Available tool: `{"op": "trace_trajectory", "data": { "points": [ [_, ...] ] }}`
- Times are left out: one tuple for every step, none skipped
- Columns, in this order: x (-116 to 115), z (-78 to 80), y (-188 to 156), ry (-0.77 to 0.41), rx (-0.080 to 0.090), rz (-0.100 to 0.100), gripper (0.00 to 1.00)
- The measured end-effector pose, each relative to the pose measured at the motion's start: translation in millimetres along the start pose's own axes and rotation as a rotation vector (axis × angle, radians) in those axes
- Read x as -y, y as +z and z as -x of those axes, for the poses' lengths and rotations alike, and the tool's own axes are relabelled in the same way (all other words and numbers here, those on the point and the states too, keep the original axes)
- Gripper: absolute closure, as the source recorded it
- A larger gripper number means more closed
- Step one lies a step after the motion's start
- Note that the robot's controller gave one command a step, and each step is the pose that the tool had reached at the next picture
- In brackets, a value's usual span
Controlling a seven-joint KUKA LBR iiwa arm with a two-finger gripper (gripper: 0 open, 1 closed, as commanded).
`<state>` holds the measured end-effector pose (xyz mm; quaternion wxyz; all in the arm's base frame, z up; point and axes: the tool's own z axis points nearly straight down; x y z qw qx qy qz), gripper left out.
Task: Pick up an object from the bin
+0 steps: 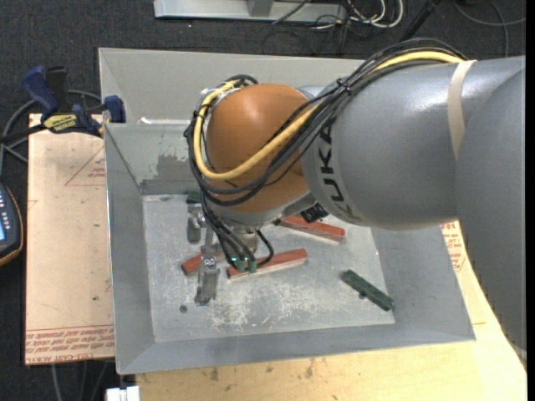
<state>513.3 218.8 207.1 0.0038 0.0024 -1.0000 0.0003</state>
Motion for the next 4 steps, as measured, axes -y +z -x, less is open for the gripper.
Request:
{"op": "trace_trajectory", "data": {
  "points": [
    [70,11.0,112,0.254,0.001,-0.002,0.00],
    [61,61.6,138,0.228,0.012,0.004,0.00],
    [61,60.3,136,0.229,0.009,0.004,1.00],
    [67,56.3,3,0.274,0.017,0.006,1.00]
  ]
}}
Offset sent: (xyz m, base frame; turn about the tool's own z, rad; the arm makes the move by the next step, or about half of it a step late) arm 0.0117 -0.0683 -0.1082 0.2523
